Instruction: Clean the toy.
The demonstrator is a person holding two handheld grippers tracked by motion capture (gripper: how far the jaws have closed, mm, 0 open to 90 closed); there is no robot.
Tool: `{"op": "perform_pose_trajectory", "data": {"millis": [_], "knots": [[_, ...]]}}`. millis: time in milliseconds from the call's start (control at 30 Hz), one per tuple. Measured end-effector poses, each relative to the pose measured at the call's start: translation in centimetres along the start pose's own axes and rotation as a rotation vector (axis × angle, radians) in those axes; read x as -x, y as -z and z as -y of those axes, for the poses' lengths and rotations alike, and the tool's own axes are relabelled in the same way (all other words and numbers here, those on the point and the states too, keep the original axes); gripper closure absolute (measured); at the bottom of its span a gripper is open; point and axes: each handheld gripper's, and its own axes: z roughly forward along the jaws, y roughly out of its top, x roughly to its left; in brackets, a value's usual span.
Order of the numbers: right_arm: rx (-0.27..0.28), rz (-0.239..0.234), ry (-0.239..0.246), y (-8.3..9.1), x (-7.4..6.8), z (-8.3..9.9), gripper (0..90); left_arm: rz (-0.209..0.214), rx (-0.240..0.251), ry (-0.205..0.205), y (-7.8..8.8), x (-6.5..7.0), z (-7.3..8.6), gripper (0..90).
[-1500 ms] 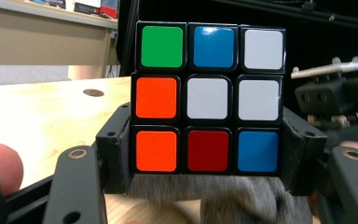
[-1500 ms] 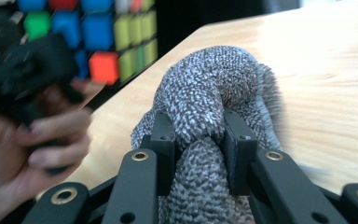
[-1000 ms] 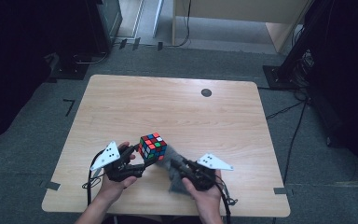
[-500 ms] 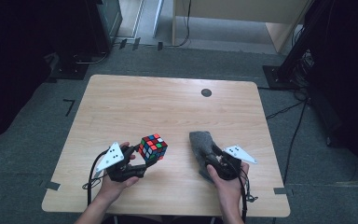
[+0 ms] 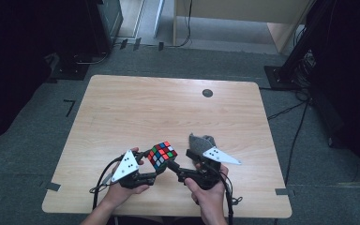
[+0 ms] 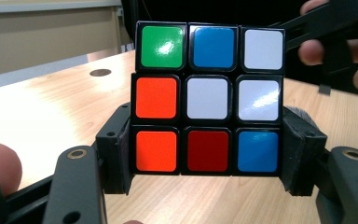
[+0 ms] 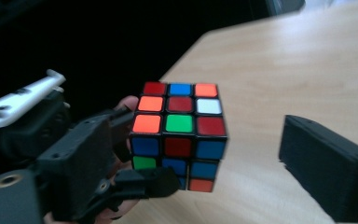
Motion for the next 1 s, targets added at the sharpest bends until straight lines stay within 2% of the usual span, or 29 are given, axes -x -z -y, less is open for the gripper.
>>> {"op": "perform_pose_trajectory", "data": {"millis": [133,267,400,500,633,700,867,1000], "knots": [[-0.038,0.032,-0.062,-0.9,0.2,0.6,14.3,0.008,-0.012,-0.048,-0.5,1.1,0.1,34.0],[-0.055,0.016,-0.061,-1.1,0.2,1.1,31.1,0.007,-0.024,-0.097,-0.7,1.8,0.1,34.0],[-0.059,0.013,-0.070,-0.9,0.1,1.2,34.3,0.003,-0.026,-0.100,-0.8,1.9,0.2,33.9],[-0.057,0.041,-0.051,-0.9,-0.2,1.3,34.6,0.007,-0.031,-0.098,-0.9,1.9,0.3,33.7],[-0.051,0.099,0.038,-0.9,-1.1,1.5,34.6,-0.005,-0.034,-0.107,-1.0,2.0,0.1,32.1],[-0.061,0.122,0.079,-1.0,-1.6,1.6,34.7,-0.017,-0.034,-0.109,-1.0,2.1,0.0,28.2],[-0.093,0.129,0.095,-1.6,-2.2,2.1,34.6,-0.035,-0.036,-0.149,-1.1,2.6,-0.3,29.2],[-0.096,0.122,0.091,-1.7,-2.1,2.1,34.5,-0.028,-0.031,-0.142,-0.9,2.3,-0.3,32.8]]}}
